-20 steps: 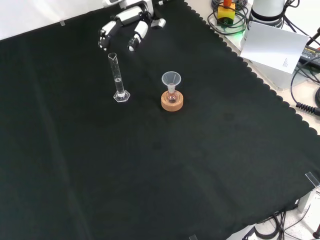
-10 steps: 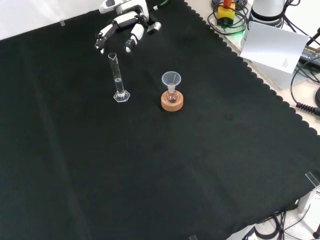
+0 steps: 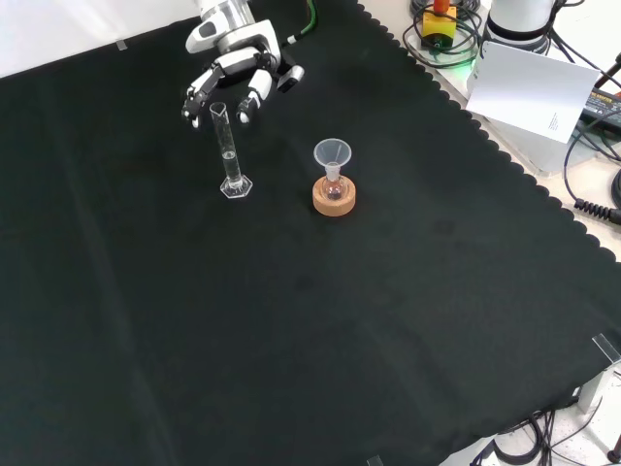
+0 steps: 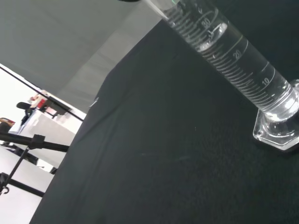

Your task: Pick up the graduated cylinder.

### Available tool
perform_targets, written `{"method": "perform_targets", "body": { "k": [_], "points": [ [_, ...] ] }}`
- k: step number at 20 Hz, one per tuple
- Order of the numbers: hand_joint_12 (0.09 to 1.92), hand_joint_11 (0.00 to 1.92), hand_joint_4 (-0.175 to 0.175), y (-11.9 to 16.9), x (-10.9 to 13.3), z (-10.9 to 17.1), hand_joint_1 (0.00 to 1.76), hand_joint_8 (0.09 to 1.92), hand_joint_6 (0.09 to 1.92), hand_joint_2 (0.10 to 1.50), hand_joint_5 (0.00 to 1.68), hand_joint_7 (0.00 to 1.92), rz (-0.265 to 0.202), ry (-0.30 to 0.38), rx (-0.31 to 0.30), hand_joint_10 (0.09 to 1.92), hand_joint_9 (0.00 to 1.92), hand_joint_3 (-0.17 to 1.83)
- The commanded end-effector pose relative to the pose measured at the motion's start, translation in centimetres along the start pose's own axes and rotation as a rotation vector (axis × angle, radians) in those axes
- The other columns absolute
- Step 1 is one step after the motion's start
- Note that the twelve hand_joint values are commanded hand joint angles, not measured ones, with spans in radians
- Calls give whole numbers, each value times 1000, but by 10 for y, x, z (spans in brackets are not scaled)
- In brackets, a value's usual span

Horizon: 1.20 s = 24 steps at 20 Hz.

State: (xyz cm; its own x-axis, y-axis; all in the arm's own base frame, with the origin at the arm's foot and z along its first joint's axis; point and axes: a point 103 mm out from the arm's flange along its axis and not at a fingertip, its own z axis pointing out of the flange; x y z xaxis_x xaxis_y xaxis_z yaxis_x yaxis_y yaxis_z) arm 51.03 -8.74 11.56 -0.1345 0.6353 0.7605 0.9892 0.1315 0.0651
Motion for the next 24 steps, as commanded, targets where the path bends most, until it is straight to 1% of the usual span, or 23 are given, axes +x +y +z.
{"method": "perform_targets", "body": {
  "k": [1, 6, 11, 17, 21, 24],
  "points": [
    [1344, 245, -57, 3, -7, 14, 893, 658, 87, 1024, 495, 346, -42, 37, 25, 595, 547, -175],
    [1340, 254, -56, 7, -6, 23, 895, 654, 87, 1018, 500, 352, -65, 60, 32, 590, 555, -175],
    [1332, 245, -53, 8, -11, 31, 956, 642, 87, 997, 495, 340, -73, 81, 35, 577, 544, -175],
    [1329, 237, -51, 13, -17, 35, 980, 639, 87, 986, 491, 341, -81, 132, 14, 574, 544, -175],
    [1322, 276, -51, 17, -17, 40, 991, 637, 87, 981, 493, 350, -102, 157, 10, 571, 551, -175],
    [1317, 290, -49, 18, -16, 45, 996, 638, 87, 980, 502, 359, -119, 161, 16, 572, 560, -175]
  ]
}}
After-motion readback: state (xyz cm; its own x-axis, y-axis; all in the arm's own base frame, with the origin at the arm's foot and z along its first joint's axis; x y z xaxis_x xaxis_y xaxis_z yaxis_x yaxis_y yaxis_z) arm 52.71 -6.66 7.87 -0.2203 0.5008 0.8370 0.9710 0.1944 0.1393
